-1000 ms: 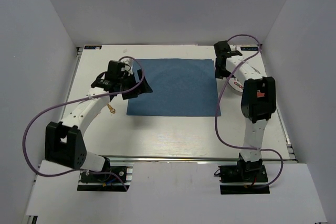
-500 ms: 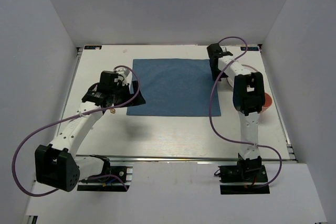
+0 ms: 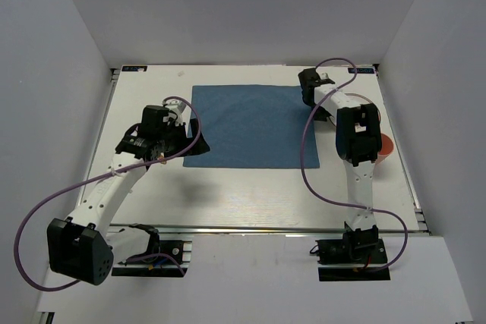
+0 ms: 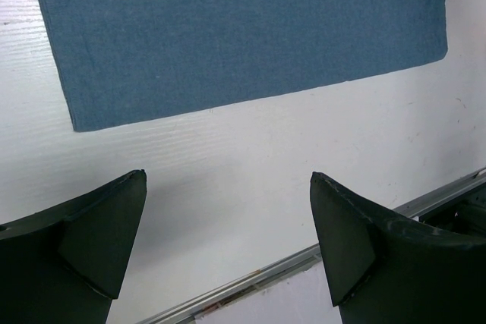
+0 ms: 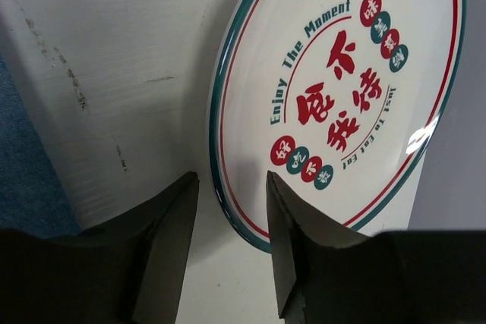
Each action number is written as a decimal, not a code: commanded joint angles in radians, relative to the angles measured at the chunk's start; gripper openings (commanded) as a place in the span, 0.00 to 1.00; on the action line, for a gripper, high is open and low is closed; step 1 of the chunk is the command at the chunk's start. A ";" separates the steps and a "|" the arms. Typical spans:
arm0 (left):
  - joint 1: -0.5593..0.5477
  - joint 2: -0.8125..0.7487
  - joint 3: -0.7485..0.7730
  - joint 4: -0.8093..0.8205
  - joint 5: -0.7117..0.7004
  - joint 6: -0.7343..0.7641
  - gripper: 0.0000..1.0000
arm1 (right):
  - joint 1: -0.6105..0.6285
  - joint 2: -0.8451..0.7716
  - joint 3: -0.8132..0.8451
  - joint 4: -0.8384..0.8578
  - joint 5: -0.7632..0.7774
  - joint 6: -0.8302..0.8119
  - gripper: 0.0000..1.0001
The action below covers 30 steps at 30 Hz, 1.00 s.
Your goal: Set the dinner table for one person
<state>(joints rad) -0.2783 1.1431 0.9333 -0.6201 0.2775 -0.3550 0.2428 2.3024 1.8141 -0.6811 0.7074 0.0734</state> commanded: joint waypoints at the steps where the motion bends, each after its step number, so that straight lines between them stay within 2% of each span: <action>1: -0.004 -0.039 -0.013 0.011 0.011 0.013 0.98 | -0.010 -0.001 -0.035 0.009 -0.019 0.011 0.47; 3: -0.004 -0.036 -0.013 0.013 0.011 0.014 0.98 | -0.008 0.002 -0.041 0.014 -0.023 0.005 0.42; 7: -0.004 -0.034 -0.011 0.013 0.011 0.014 0.98 | -0.014 -0.003 -0.058 0.026 -0.049 -0.001 0.10; 10: -0.004 -0.034 -0.011 0.010 0.015 0.014 0.98 | -0.010 -0.015 -0.065 0.032 -0.056 -0.004 0.09; 12: -0.004 -0.036 -0.013 0.011 0.014 0.013 0.98 | -0.007 -0.027 -0.064 0.032 -0.054 -0.014 0.00; 17: -0.004 -0.040 -0.013 0.011 0.009 0.011 0.98 | 0.018 -0.069 -0.055 0.026 -0.013 -0.041 0.00; 22: 0.005 -0.059 -0.016 0.011 -0.009 0.010 0.98 | 0.061 -0.182 -0.079 0.057 0.061 -0.069 0.00; 30: 0.005 -0.056 -0.008 -0.013 -0.115 -0.018 0.98 | 0.176 -0.274 -0.050 0.054 0.245 -0.219 0.00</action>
<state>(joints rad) -0.2775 1.1088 0.9234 -0.6216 0.2222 -0.3607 0.3878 2.0914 1.7313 -0.6445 0.8341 -0.0765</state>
